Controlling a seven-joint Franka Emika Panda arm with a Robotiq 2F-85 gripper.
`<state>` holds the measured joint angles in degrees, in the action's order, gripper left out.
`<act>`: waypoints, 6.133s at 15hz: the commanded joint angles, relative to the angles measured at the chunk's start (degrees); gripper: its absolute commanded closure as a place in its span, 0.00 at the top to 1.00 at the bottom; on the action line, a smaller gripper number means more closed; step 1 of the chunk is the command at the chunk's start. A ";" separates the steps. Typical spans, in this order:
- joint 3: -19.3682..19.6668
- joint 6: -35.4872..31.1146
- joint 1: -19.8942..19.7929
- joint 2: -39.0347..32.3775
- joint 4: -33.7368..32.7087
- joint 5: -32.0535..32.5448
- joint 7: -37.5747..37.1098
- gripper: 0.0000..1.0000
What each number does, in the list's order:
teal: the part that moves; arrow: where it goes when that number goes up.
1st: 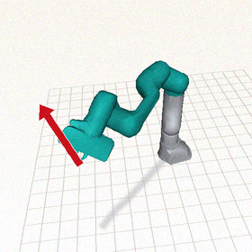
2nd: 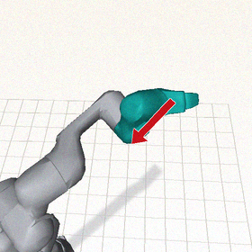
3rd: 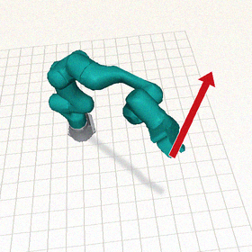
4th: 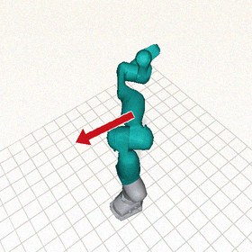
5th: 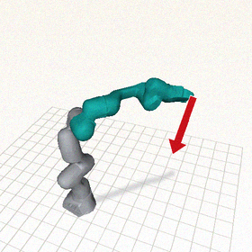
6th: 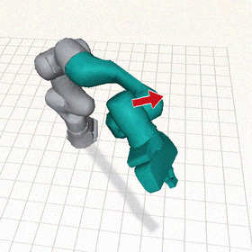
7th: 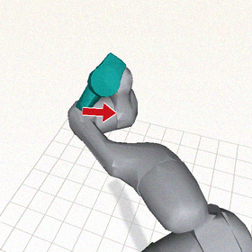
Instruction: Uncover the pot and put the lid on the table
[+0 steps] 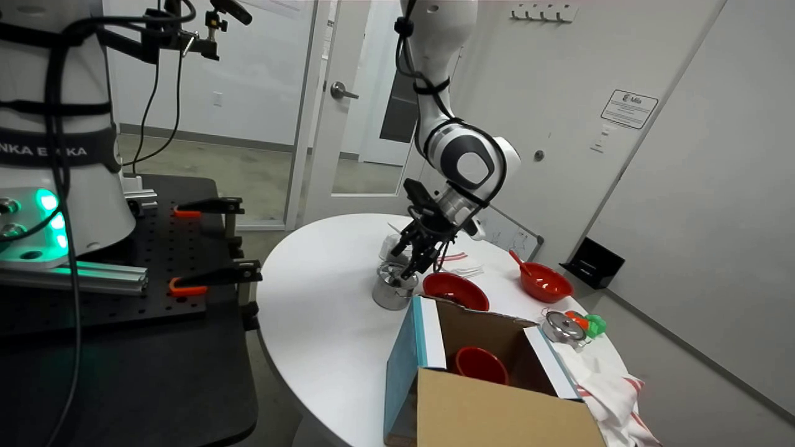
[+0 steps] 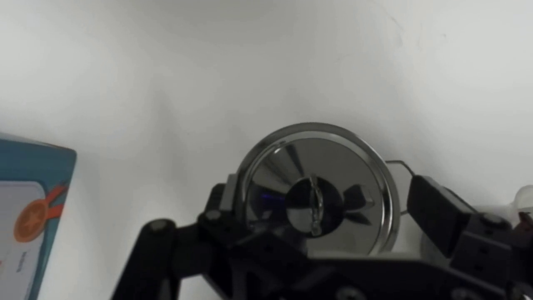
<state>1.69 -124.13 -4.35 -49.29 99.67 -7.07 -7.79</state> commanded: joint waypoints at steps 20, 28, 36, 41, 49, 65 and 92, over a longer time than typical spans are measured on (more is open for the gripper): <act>2.62 3.52 0.60 -0.92 -5.60 0.97 -2.95 1.00; 2.25 7.56 0.51 -3.83 -9.63 1.32 -1.62 1.00; 1.30 9.21 0.15 -4.65 -10.52 0.68 0.32 1.00; 0.82 8.54 0.28 -4.24 -9.16 0.14 0.06 1.00; 0.09 6.40 -0.47 -3.88 -6.26 -1.70 -0.09 1.00; 0.47 5.18 -0.32 -3.37 -5.44 -2.00 -1.26 0.00; -1.32 29.46 8.50 1.14 -14.69 10.02 4.60 0.00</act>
<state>1.33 -96.13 5.54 -46.49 85.75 2.43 -6.65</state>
